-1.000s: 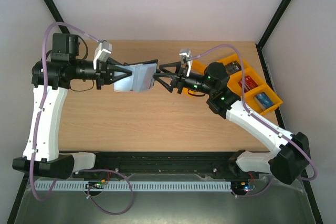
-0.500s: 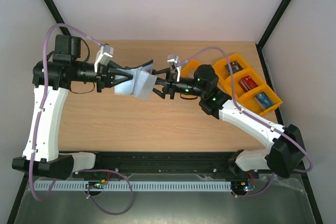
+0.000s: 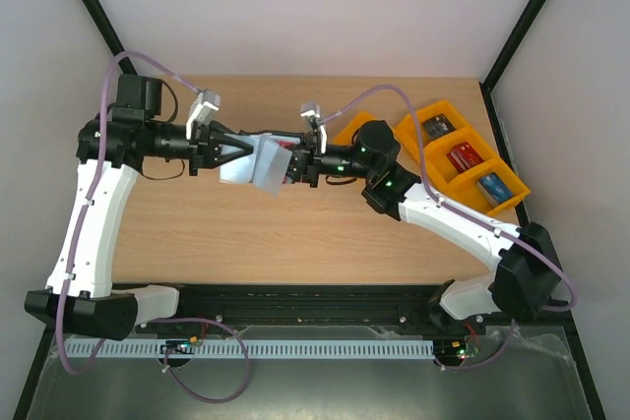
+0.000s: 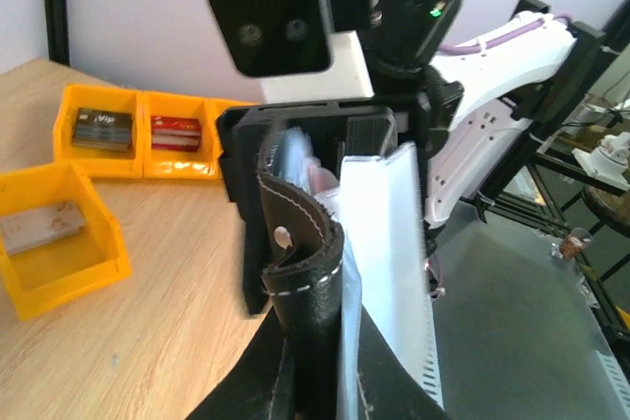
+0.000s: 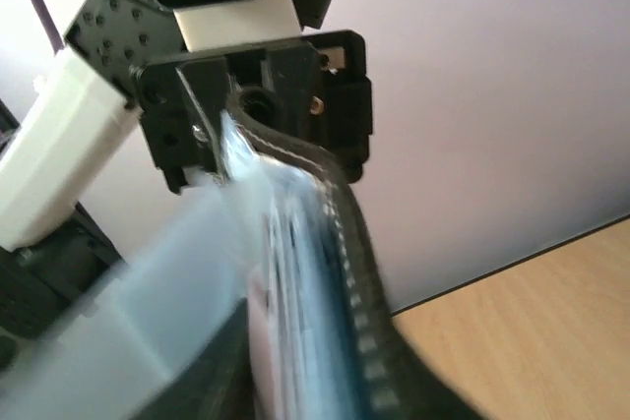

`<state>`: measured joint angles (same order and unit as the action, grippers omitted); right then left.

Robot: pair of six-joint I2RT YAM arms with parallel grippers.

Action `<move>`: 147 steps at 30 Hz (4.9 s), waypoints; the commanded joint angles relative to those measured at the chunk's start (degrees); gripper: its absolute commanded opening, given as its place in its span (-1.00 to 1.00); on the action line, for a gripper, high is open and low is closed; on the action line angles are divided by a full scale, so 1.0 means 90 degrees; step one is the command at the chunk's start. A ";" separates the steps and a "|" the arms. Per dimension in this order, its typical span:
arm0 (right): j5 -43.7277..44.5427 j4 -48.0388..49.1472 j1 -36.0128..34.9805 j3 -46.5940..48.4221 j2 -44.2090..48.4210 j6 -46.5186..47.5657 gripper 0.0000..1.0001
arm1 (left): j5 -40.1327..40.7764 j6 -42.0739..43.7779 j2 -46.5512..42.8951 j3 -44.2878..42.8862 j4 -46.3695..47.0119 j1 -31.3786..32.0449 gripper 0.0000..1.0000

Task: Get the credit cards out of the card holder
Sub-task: Remove the credit card from the card holder.

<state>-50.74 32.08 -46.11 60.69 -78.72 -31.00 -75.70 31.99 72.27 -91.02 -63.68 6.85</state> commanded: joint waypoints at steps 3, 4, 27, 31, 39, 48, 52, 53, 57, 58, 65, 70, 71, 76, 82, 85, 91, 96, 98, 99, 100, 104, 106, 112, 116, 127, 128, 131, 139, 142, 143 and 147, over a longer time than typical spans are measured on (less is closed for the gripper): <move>0.0612 -0.0285 -0.0074 0.0424 -0.0072 -0.0294 -0.97 | 0.1088 -0.2145 -0.0197 0.0767 0.2049 0.0015 -0.87; 0.0974 -0.0699 -0.0075 0.0514 -0.0096 -0.0235 -0.97 | 0.1484 -0.2403 -0.0206 0.0898 0.2294 0.0019 -0.49; 0.4634 -0.4333 -0.0905 0.2752 -0.1307 -0.0445 -0.97 | 0.4709 -0.2353 -0.0090 0.2314 0.3628 0.0534 0.99; 0.3808 -0.3959 -0.0727 0.2559 -0.1071 -0.0467 -0.97 | 0.4400 -0.2333 -0.0075 0.2321 0.3569 0.0474 0.77; 0.2346 -0.3169 -0.0352 0.1861 -0.0454 -0.0096 -0.97 | 0.2910 -0.2265 -0.0148 0.2240 0.3219 0.0057 -0.59; 0.1097 -0.2812 0.0208 0.1141 0.0107 0.0495 -0.25 | 0.0251 -0.2530 -0.0214 0.1923 0.2890 -0.0612 -0.95; 0.0638 -0.2196 0.0474 0.0404 0.0384 0.0409 -0.07 | 0.0244 -0.2312 -0.0256 0.1761 0.2577 -0.0691 -0.95; 0.0540 -0.2083 0.0488 0.0336 0.0382 0.0341 -0.08 | 0.0247 -0.2321 -0.0255 0.1755 0.2574 -0.0693 -0.95; 0.0216 -0.1680 0.0488 0.0288 0.0219 0.0055 -0.06 | 0.0188 -0.2410 -0.0247 0.1756 0.2602 -0.0693 -0.95; 0.0097 -0.1433 0.0493 0.0288 0.0170 -0.0092 0.00 | 0.0188 -0.2477 -0.0247 0.1756 0.2639 -0.0693 -0.95; 0.0189 -0.0727 0.0486 0.0347 -0.0194 -0.0549 -0.67 | 0.0096 -0.2447 -0.0266 0.1759 0.2628 -0.0700 -0.95; 0.0447 -0.0895 0.0488 0.0348 -0.0268 -0.0569 -0.97 | 0.0076 -0.2360 -0.0279 0.1770 0.2553 -0.0734 -0.95; 0.0515 -0.0988 0.0495 0.0347 -0.0254 -0.0558 -0.97 | 0.0151 -0.2461 -0.0268 0.1786 0.2657 -0.0762 -0.95; 0.1589 -0.2241 0.0487 0.0685 -0.0342 -0.0267 -0.97 | 0.1839 -0.4502 -0.0271 0.2468 0.4461 -0.1314 0.48; 0.6375 -0.6462 -0.0048 0.2497 -0.1309 0.0179 -0.97 | 0.3327 -0.5345 -0.0148 0.2943 0.5035 -0.2262 0.58; 0.7511 -0.7406 -0.0391 0.3193 -0.1933 0.0334 -0.97 | 0.2934 -0.5540 -0.0245 0.3120 0.5264 -0.2238 0.57; 0.6042 -0.6760 -0.0530 0.3407 -0.2179 0.0589 -0.97 | 0.2255 -0.5372 -0.0438 0.3337 0.5335 -0.1271 0.05; 0.4807 -0.5868 -0.0522 0.3077 -0.2001 0.0579 -0.97 | 0.1327 -0.5707 -0.0438 0.3702 0.5721 -0.0521 -0.23; 0.4251 -0.5614 -0.0507 0.3003 -0.1978 0.0560 -0.97 | 0.1188 -0.6196 -0.0415 0.3980 0.6123 -0.0424 -0.29; 0.3934 -0.5354 -0.0489 0.2932 -0.1951 0.0512 -0.97 | 0.1170 -0.6384 -0.0400 0.4105 0.6312 -0.0396 -0.30; 0.3576 -0.5143 -0.0448 0.2839 -0.1913 0.0439 -0.97 | 0.1184 -0.6512 -0.0389 0.4214 0.6456 -0.0386 -0.30; 0.2435 -0.4006 -0.0216 0.2244 -0.1595 -0.0019 -0.97 | 0.1384 -0.6582 -0.0383 0.4410 0.6568 -0.0395 -0.30; 0.2108 -0.3614 -0.0140 0.1984 -0.1435 -0.0136 -0.97 | 0.1427 -0.6580 -0.0381 0.4446 0.6568 -0.0414 -0.29; 0.1538 -0.3028 -0.0035 0.1599 -0.1126 -0.0225 -0.97 | 0.1385 -0.6619 -0.0386 0.4467 0.6589 -0.0595 -0.27; 0.1091 -0.2271 0.0153 0.1217 -0.0909 -0.0556 -0.97 | 0.1277 -0.6635 -0.0413 0.4517 0.6617 -0.0639 -0.25; 0.0353 -0.0890 0.0299 0.0795 -0.0934 -0.1290 -0.97 | 0.0690 -0.6664 -0.0423 0.4500 0.6774 -0.0503 -0.48; 0.0313 -0.0772 0.0299 0.0767 -0.0968 -0.1343 -0.97 | 0.0591 -0.6669 -0.0430 0.4477 0.6791 -0.0478 -0.51; 0.0264 -0.0626 0.0299 0.0791 -0.1056 -0.1406 -0.97 | 0.0245 -0.6671 -0.0441 0.4390 0.6840 -0.0423 -0.59; 0.0297 -0.0588 0.0304 0.0747 -0.1192 -0.1385 -0.97 | -0.0530 -0.6285 -0.0476 0.4078 0.6386 -0.0395 -0.95; 0.0345 -0.0806 0.0344 0.0759 -0.1176 -0.1252 -0.96 | -0.0600 -0.5659 -0.0514 0.3834 0.5735 -0.0485 -0.95; 0.0369 -0.0840 0.0370 0.0728 -0.1156 -0.1236 -0.92 | -0.0640 -0.5547 -0.0522 0.3785 0.5610 -0.0540 -0.95; 0.0225 -0.0658 0.0398 0.0572 -0.1146 -0.1340 -0.65 | -0.0601 -0.5437 -0.0559 0.3757 0.5471 -0.0657 -0.95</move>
<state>-46.76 19.68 -41.30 66.72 -88.60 -43.33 -74.37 -20.71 68.86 -55.44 -9.87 -0.19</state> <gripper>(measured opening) 0.119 0.039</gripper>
